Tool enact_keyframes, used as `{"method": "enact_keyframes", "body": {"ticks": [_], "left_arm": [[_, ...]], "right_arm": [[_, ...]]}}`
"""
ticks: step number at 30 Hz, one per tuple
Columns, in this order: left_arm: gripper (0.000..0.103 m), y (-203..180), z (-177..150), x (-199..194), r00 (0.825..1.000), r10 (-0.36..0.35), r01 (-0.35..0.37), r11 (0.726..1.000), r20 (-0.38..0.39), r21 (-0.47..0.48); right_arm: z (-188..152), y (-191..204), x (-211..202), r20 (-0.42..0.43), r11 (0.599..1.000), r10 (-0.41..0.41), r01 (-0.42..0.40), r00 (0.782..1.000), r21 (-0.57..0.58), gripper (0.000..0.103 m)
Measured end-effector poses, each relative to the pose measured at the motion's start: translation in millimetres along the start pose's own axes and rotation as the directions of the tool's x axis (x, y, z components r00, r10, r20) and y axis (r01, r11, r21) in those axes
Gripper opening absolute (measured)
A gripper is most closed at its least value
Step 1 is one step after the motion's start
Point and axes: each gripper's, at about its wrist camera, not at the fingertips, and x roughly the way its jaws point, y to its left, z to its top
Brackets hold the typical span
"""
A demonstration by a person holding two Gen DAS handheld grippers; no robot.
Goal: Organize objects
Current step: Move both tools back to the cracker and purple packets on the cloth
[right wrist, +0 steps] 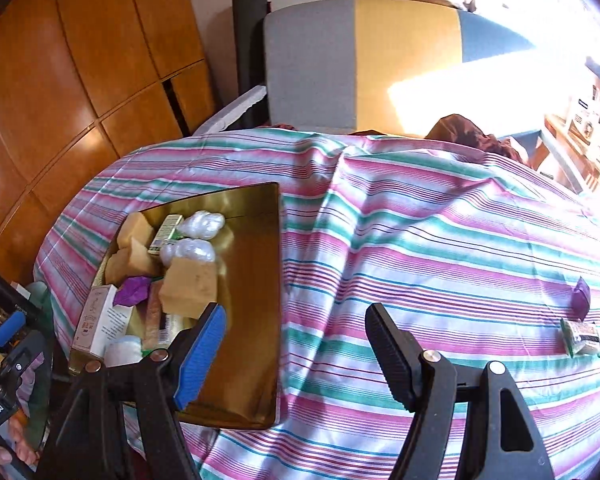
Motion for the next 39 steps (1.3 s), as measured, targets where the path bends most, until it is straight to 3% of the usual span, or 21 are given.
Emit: {"method": "enact_keyframes", "body": {"ticks": [8,14,22,26,28,31,34,39], "left_arm": [[0.086,-44,3,8,0.999,-0.052,0.053,0.993,-0.017,0.106],[0.086,-83,6,16,0.995,-0.094,0.099,0.978,-0.035,0.186],[0.086,-128,8,24,0.989,-0.138,0.149,0.952,-0.061,0.268],[0.086,-147,8,29,0.986,-0.151,0.167,0.940,-0.076,0.296],[0.086,-157,8,30,0.984,-0.158,0.175,0.933,-0.080,0.314],[0.086,-170,9,33,0.981,-0.173,0.192,0.925,-0.089,0.327],[0.086,-183,8,37,0.978,-0.185,0.208,0.915,-0.100,0.345],[0.086,-205,8,42,0.971,-0.207,0.238,0.897,-0.120,0.373]], "right_arm": [[-9,-86,-20,0.004,0.985,-0.124,0.123,0.992,0.122,0.074],[-15,-165,-44,0.008,0.939,-0.250,0.240,0.968,0.244,0.074],[-42,-266,-66,0.019,0.817,-0.423,0.372,0.906,0.440,0.078],[-72,-309,-70,0.006,0.702,-0.494,0.395,0.869,0.593,0.078],[-84,-330,-70,-0.046,0.636,-0.483,0.386,0.875,0.668,0.078],[-96,-348,-78,-0.039,0.572,-0.472,0.339,0.881,0.746,0.078],[-107,-357,-79,-0.038,0.537,-0.428,0.288,0.903,0.793,0.078],[-113,-362,-79,-0.038,0.510,-0.403,0.259,0.914,0.821,0.078]]}}
